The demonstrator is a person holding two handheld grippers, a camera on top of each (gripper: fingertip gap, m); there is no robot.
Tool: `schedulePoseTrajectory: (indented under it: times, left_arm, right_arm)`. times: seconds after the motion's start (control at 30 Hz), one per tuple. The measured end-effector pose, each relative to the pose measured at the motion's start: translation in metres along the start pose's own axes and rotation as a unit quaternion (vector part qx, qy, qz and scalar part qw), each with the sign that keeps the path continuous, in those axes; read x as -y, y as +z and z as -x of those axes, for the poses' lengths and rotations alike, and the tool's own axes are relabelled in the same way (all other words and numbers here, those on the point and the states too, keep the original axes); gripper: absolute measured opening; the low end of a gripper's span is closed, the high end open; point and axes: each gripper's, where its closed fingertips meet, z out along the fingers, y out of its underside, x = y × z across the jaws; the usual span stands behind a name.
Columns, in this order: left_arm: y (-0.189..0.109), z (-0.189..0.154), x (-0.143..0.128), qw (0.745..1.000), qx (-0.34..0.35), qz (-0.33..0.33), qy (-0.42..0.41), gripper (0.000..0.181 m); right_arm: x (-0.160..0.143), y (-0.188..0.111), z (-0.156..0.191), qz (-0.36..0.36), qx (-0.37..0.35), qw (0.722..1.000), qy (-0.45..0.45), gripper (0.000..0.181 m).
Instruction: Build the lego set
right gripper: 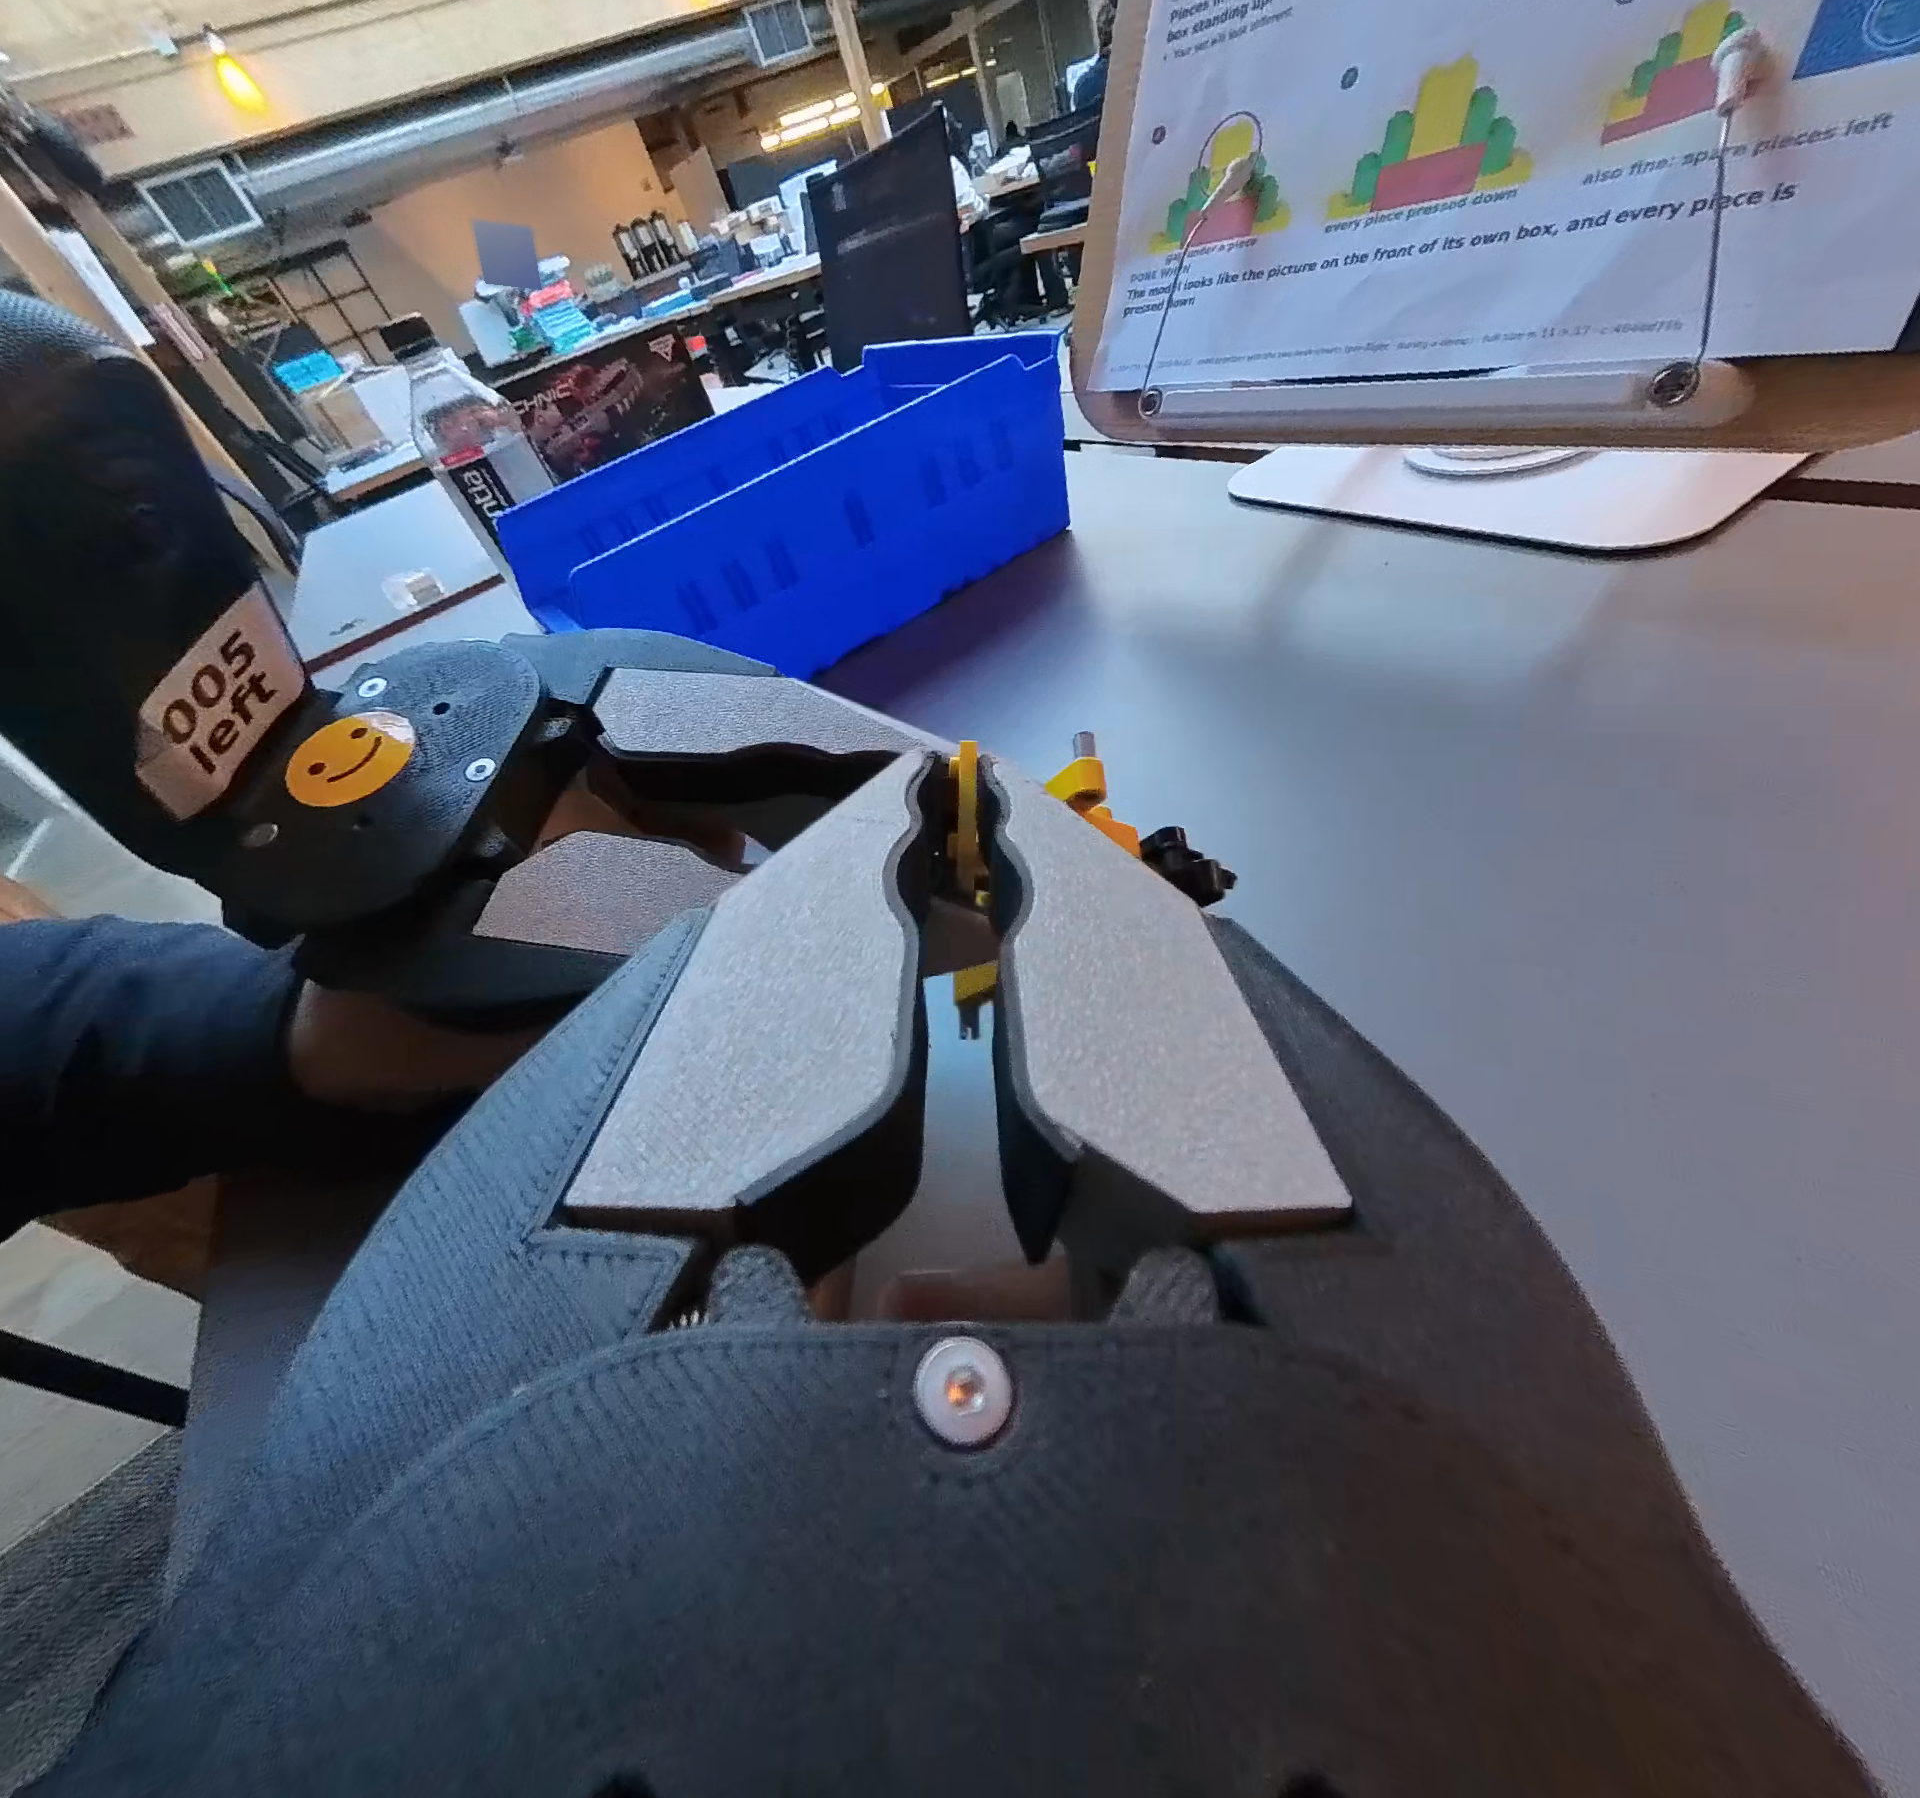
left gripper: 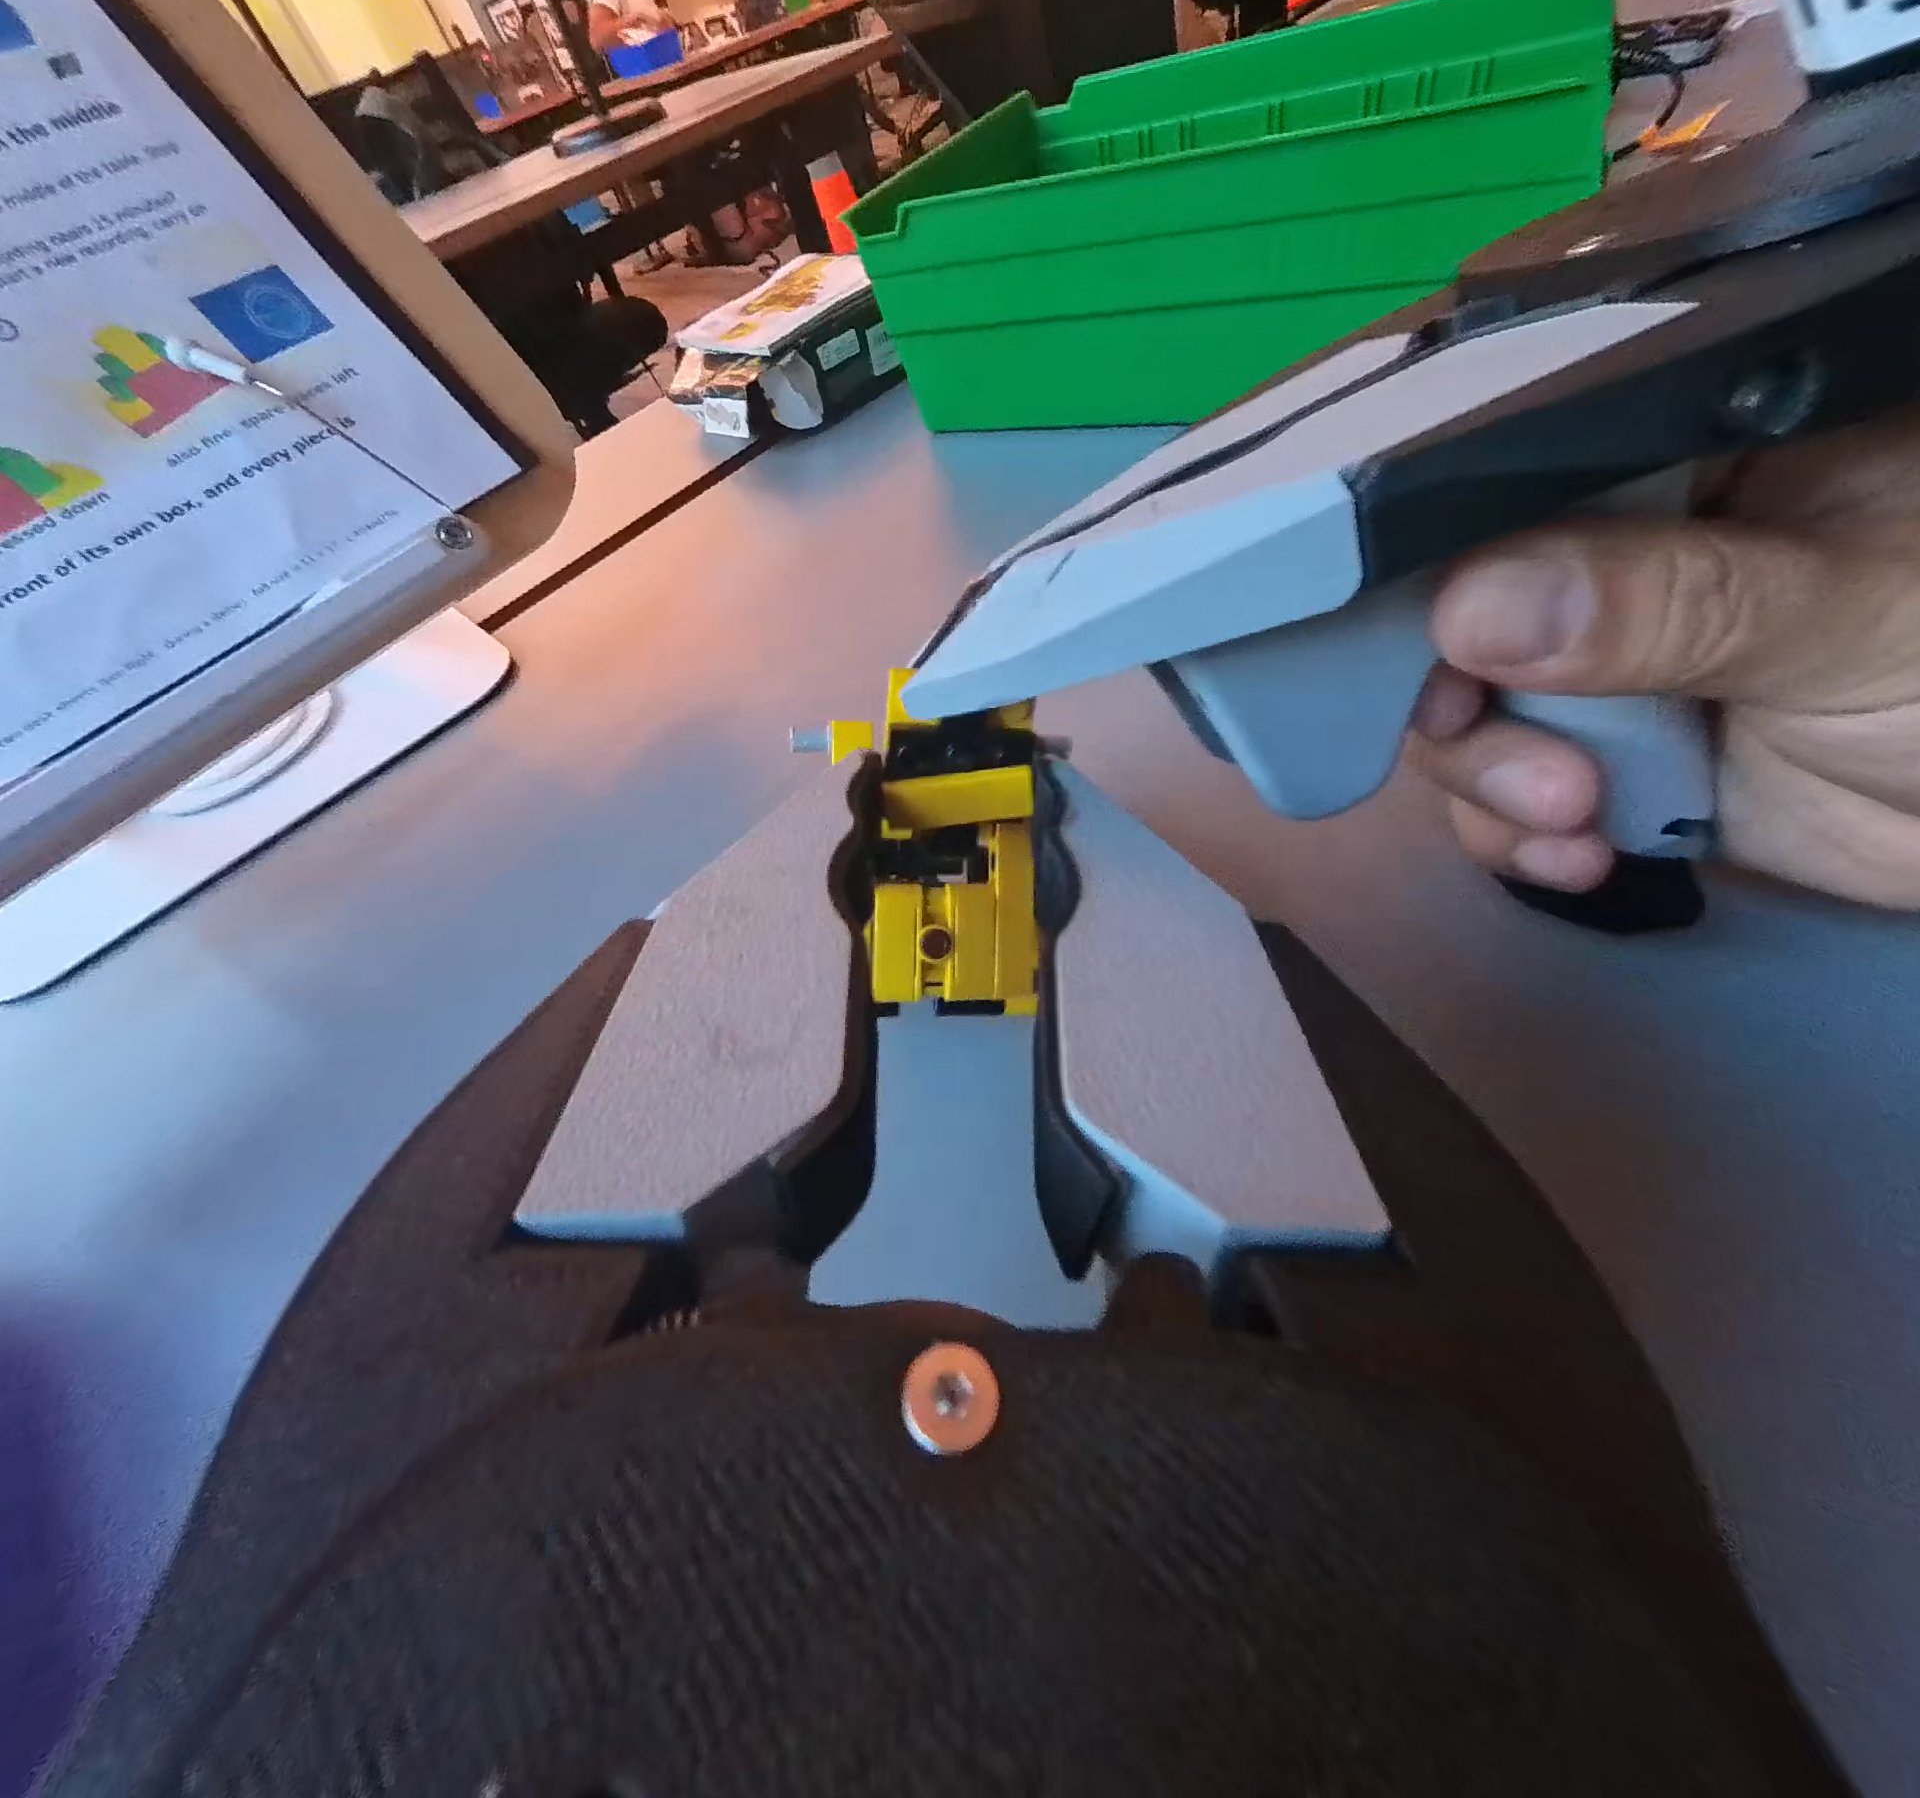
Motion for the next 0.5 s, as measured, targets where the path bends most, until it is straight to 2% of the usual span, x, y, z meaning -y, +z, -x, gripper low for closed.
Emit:
schedulePoseTrajectory:
  times: [0.33, 0.43, 0.5]
  left_arm:
    - [-0.001, 0.004, 0.0, 1.0, 0.016, 0.005, 0.023, 0.023]
    - [-0.004, 0.004, 0.003, 0.999, 0.033, -0.006, 0.037, 0.022]
    - [-0.008, 0.004, 0.008, 0.998, 0.039, -0.021, 0.042, 0.022]
  right_arm:
    - [0.003, 0.001, -0.007, 0.004, -0.031, 0.998, -0.062, 0.002]
    - [0.002, -0.001, -0.031, 0.019, -0.078, 0.995, -0.059, 0.002]
    - [0.006, -0.005, -0.042, 0.004, -0.064, 0.998, -0.015, 0.002]
